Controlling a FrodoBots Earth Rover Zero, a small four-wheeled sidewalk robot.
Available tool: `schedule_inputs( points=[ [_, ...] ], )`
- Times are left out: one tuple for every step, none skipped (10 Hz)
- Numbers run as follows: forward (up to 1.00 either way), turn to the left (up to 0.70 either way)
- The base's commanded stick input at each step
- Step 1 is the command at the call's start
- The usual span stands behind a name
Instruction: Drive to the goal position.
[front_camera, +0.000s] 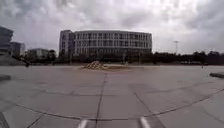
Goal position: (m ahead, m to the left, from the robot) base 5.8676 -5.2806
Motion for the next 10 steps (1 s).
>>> schedule_inputs(
  points=[
    [0.7,0.0],
    [0.7,0.0],
    [0.7,-0.23],
    [0.7,-0.35],
    [0.7,-0.35],
    [0.7,-0.35],
    [0.7,-0.35],
    [0.7,-0.35],
    [0.7,-0.35],
    [0.7,-0.35]
  ],
)
